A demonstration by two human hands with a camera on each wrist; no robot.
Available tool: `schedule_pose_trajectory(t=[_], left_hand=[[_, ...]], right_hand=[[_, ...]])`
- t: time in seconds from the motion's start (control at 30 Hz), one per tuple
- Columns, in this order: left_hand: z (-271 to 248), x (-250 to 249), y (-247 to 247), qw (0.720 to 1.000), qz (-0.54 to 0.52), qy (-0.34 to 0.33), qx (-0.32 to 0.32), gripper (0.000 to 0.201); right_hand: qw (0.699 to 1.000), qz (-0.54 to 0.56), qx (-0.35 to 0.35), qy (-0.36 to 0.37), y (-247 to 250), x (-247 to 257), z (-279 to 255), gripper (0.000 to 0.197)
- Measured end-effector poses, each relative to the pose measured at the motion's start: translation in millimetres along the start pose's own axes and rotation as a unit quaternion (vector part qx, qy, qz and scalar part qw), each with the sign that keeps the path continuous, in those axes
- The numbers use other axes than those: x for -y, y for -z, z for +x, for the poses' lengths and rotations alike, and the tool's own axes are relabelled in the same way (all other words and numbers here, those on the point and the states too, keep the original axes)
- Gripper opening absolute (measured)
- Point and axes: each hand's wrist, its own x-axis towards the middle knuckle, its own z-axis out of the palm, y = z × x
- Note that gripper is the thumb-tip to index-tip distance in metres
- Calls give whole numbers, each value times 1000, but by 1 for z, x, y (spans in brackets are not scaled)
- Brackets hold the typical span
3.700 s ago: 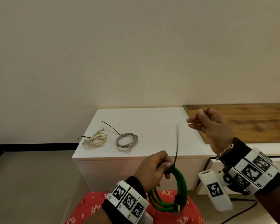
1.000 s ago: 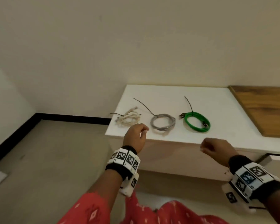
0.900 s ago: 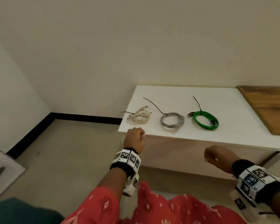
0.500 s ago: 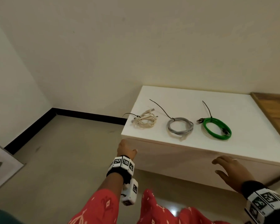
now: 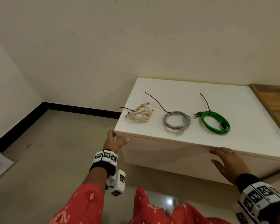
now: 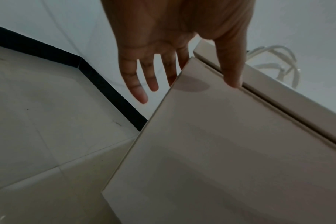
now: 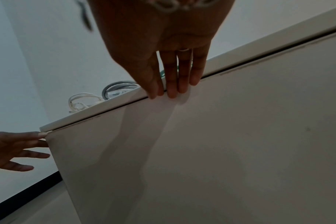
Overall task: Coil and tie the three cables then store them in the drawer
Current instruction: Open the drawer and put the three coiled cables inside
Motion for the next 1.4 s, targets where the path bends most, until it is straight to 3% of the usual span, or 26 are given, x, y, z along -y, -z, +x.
schedule_pose_trajectory(t=[0.33,0.47,0.57,0.6,0.7,0.77,0.83,0.9,0.97,1.13,1.3,1.4], left_hand=[[-7,0,10,999,-23,2,38,42],[-9,6,17,999,24,16,15,31],[-13,4,26,997,59,45,-14,35],[-16,1,30,995,87,46,-18,41],[-30,-14,33,979,199,3,-39,45],[-41,-24,28,977,201,-59,-46,37],[-50,-35,19,968,222,-103,56,32],[-57,-42,8,936,260,-90,218,33],[-68,-46,-1,891,320,-71,313,35],[-79,-45,-8,826,409,-37,387,36],[-91,-56,-11,763,462,9,451,31],[-97,-62,-15,701,515,15,493,26]], right_hand=[[999,25,-28,10,-14,1,2,30],[999,22,-47,17,-9,4,-4,23],[998,13,-55,-25,4,3,-7,10],[999,19,-18,-42,10,2,-9,2],[983,21,169,-65,25,-2,-15,22],[971,29,232,-44,34,-3,-18,33],[958,33,284,-21,40,-4,-21,36],[944,47,328,-7,43,-7,-25,27],[931,69,359,1,45,-9,-30,8],[900,115,421,-7,42,-9,-40,30],[858,118,500,-7,47,2,-46,27],[837,99,538,1,52,12,-47,30]])
